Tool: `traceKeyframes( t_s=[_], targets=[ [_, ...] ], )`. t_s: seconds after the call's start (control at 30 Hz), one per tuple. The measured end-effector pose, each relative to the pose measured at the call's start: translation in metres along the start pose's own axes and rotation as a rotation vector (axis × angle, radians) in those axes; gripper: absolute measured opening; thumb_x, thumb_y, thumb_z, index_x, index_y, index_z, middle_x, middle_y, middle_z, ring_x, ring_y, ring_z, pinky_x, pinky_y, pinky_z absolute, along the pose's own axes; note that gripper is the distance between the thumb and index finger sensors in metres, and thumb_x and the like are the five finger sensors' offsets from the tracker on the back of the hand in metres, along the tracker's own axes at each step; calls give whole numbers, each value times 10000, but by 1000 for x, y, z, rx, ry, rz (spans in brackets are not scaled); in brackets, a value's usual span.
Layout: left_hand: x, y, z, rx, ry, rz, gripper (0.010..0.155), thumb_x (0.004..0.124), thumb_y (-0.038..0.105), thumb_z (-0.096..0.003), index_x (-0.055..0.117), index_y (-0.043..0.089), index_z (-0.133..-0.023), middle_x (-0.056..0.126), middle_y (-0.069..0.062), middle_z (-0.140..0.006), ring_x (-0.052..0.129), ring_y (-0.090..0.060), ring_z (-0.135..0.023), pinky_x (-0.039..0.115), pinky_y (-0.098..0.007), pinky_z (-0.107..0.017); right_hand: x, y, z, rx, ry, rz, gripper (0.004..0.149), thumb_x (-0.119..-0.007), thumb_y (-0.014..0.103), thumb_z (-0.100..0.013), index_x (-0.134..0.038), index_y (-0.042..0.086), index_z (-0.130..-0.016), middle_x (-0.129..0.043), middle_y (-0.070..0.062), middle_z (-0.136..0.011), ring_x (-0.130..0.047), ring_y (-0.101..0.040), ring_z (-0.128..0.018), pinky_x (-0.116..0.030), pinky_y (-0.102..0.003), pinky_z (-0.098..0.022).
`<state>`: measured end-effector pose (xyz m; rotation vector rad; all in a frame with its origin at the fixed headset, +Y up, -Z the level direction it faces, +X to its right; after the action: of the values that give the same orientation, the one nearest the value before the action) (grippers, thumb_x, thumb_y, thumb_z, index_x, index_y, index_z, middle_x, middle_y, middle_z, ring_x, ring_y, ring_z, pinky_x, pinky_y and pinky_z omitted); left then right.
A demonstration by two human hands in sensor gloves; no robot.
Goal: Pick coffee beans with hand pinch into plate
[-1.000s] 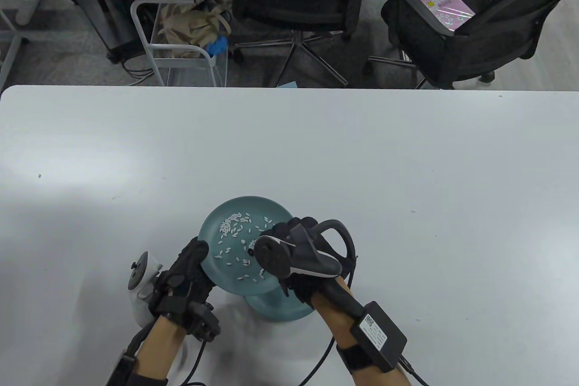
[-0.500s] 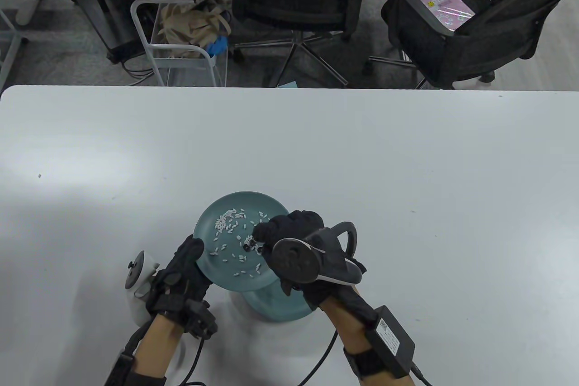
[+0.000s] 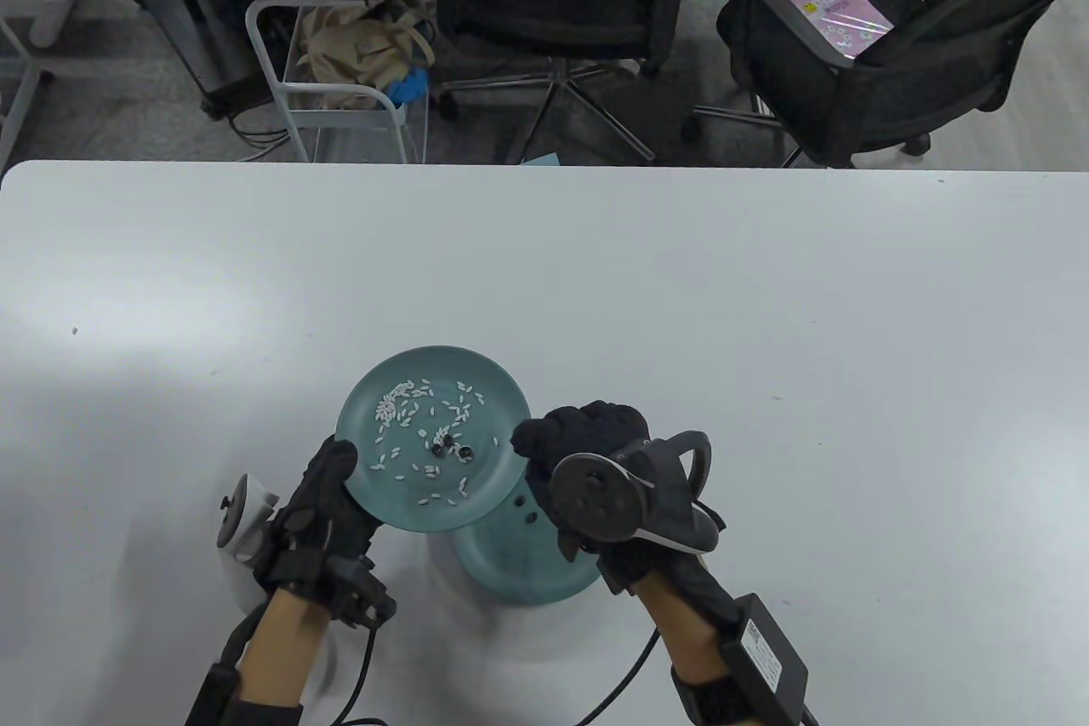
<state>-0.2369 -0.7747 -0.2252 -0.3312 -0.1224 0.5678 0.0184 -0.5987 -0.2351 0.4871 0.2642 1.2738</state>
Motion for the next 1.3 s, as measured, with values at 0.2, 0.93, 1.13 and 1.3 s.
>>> traceKeyframes(
  t_s=[0.2,0.93,1.13,1.3],
  targets=[
    [-4,2,1,6,25,4,597,585,500,-498,412,247,-1011,706,-74,-913,878,-318,-705,809,-407,-498,-20,-11,0,-23,75,17,372,-871,363,-437,-833,249,-789,-949,-67,-731,-896,-217,-480,-703,-563,-560],
    [-6,3,1,13,29,20,597,583,504,-497,410,253,-1011,704,-69,-915,876,-314,-708,809,-405,-501,-80,-5,-5,76,149,20,370,-856,352,-444,-814,243,-795,-937,-63,-732,-889,-223,-491,-699,-565,-566],
    [-6,3,1,12,26,16,597,583,503,-498,410,252,-1011,704,-70,-914,877,-316,-707,808,-407,-500,-82,-7,-4,65,162,20,369,-855,350,-447,-813,242,-797,-935,-63,-735,-888,-225,-495,-696,-566,-568],
    [-5,3,1,13,20,13,596,583,501,-498,411,249,-1011,705,-72,-914,876,-318,-706,808,-406,-500,-86,-11,-4,52,182,14,367,-856,350,-447,-816,242,-796,-936,-62,-738,-890,-225,-496,-698,-565,-567]
  ],
)
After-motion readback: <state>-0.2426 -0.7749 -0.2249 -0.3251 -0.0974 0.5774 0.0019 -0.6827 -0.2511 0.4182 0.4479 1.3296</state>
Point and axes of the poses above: the tracker on the back of each hand, its own y axis roughly to the thumb side, its own z axis roughly from the fingertips to the wrist, x = y × z, the point moved 5 cm from there along -z, roughly from the wrist to the fingertips
